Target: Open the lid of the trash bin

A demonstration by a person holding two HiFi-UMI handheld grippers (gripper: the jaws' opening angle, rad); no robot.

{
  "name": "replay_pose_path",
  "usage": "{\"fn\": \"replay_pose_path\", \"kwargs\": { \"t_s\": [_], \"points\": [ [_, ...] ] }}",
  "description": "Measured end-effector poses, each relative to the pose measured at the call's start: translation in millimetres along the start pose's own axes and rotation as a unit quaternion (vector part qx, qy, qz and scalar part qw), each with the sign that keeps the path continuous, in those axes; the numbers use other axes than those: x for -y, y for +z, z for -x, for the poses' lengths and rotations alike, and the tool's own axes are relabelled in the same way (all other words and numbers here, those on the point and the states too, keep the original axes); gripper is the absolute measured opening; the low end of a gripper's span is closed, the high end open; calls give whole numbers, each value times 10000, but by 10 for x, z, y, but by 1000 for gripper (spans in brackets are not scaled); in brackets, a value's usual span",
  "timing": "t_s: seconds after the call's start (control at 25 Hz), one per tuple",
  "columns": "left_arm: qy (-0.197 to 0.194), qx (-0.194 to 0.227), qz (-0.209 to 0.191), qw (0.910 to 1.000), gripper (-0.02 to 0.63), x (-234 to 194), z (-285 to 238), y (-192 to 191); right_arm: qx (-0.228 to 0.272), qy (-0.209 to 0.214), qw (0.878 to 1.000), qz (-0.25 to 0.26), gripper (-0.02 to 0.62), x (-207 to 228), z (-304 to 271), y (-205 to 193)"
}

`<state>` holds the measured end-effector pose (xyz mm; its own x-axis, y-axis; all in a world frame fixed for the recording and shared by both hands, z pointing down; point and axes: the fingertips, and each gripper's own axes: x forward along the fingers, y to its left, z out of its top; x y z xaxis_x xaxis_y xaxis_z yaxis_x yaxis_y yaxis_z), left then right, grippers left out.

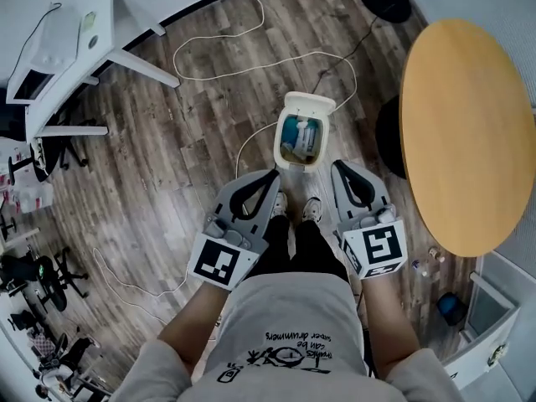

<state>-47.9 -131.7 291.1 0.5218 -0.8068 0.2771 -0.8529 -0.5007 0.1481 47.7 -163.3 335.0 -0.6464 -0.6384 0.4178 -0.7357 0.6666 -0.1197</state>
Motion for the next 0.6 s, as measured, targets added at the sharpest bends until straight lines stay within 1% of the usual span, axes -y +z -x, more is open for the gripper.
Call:
{"fn": "replay_pose_path", "kwargs": {
  "t_s": [0.2,0.36,0.6],
  "points": [
    [-35,126,-23,9999,15,143,207,320,147,30,9998,109,14,-96,240,276],
    [-59,261,-141,9995,15,235,345,562,361,17,9991,206,11,-175,451,564],
    [-5,400,-154,9991,15,305,554,890,611,18,9976,340,8,-282,729,940]
  ]
}}
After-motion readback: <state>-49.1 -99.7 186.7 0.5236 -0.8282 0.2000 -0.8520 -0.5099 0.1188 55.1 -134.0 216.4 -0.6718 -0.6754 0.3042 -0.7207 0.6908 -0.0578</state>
